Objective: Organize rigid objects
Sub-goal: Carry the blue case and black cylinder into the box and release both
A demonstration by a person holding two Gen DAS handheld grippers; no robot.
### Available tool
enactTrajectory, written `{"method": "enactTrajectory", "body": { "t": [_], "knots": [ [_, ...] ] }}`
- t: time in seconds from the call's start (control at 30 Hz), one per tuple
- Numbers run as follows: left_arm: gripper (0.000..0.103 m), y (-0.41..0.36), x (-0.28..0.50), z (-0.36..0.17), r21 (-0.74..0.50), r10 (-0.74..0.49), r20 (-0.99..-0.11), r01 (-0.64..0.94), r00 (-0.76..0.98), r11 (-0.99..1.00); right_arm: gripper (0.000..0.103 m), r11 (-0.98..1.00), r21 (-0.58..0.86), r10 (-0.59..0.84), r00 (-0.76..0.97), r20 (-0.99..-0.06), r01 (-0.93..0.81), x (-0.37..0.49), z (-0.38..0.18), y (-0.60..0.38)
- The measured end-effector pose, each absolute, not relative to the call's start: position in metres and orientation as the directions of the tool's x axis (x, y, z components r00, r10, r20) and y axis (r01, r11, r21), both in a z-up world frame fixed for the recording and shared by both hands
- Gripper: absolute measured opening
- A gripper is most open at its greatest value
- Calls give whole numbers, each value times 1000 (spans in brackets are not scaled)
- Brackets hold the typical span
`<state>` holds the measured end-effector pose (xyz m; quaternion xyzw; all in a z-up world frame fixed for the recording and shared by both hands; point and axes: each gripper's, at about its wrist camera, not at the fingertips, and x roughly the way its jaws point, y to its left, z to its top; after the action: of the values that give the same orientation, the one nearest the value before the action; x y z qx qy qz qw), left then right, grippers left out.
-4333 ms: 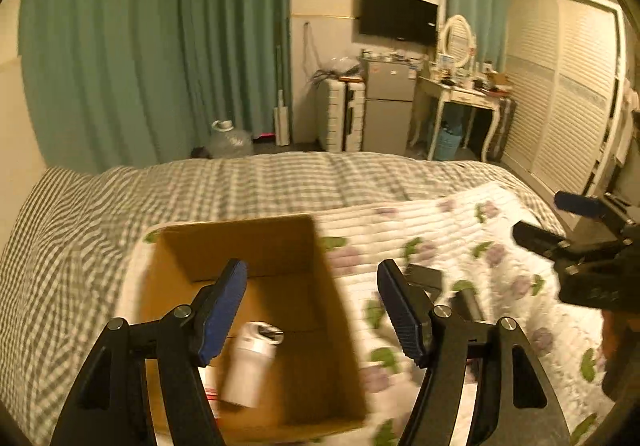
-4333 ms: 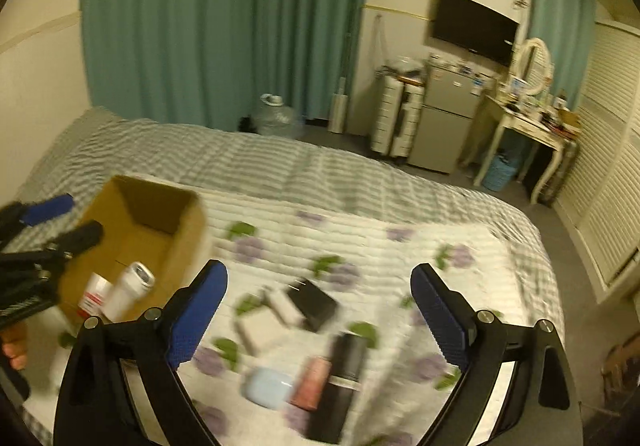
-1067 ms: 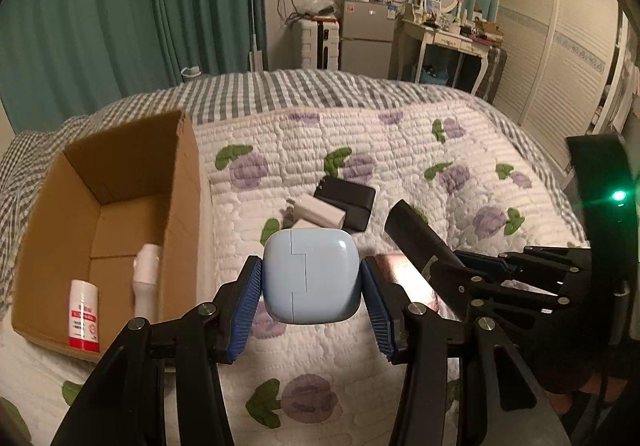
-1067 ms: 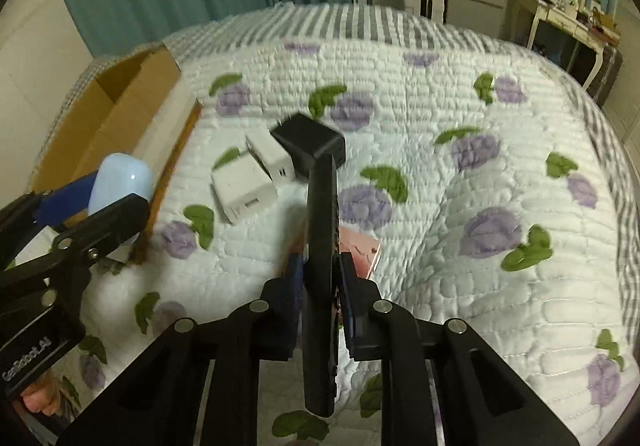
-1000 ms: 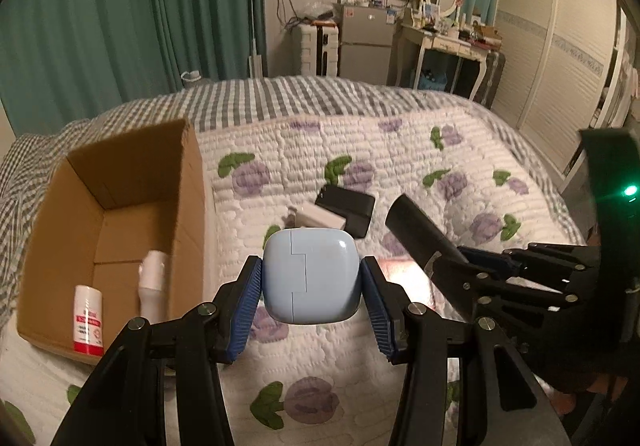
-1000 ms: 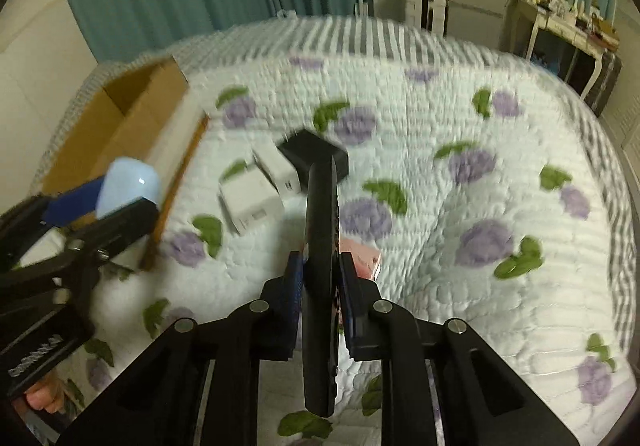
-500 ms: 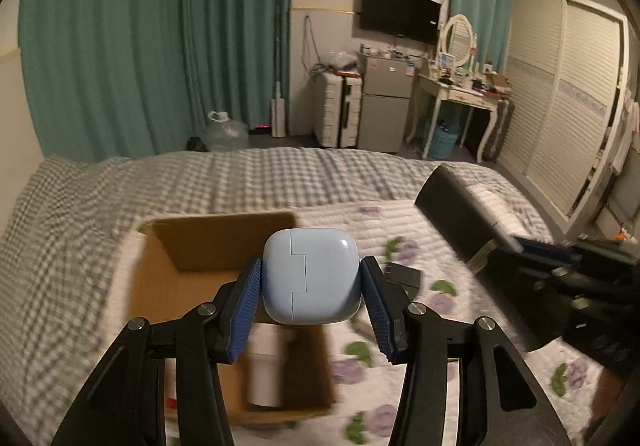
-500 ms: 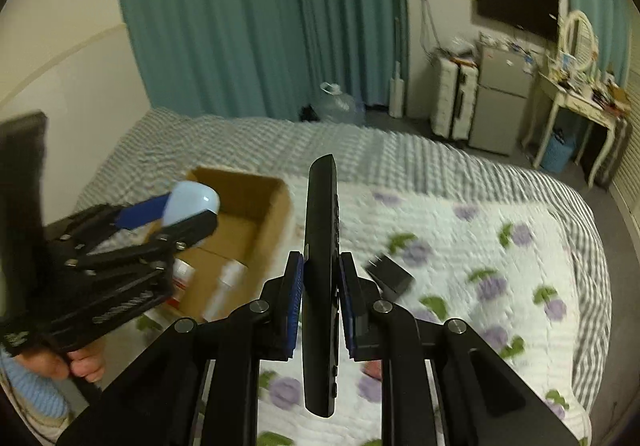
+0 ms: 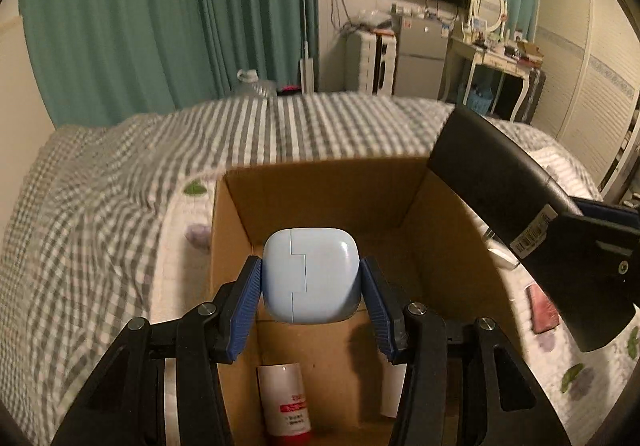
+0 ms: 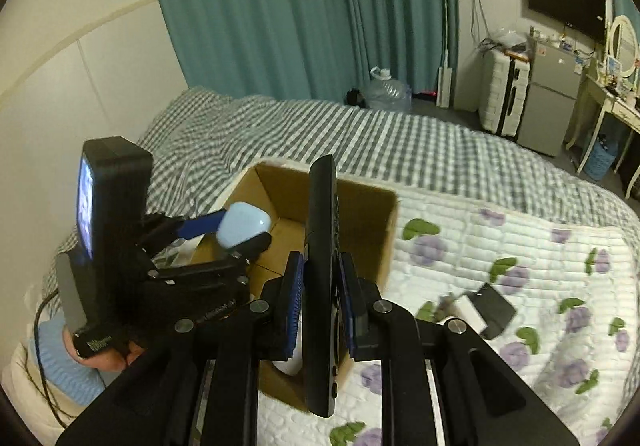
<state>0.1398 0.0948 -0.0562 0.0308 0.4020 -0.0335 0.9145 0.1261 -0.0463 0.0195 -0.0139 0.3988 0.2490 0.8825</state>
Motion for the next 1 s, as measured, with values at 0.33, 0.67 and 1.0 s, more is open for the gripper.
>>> {"method": "enactTrajectory", "body": {
  "t": [0.33,0.67,1.0],
  "knots": [
    [53,101,148,-79,-5,-73,-769,108,635,994,17,884,195,411,508,-757,-425,153,-19,-26],
    [67,108,134,-59,9,-48,-711,76,701,997,17,908,151,362,550,-753,-391,155,-10,-23],
    [67,115,126,-55,9,-30,-689,50,724,999,18,920,176,356,555,-752,-351,168,-30,-19]
  ]
}}
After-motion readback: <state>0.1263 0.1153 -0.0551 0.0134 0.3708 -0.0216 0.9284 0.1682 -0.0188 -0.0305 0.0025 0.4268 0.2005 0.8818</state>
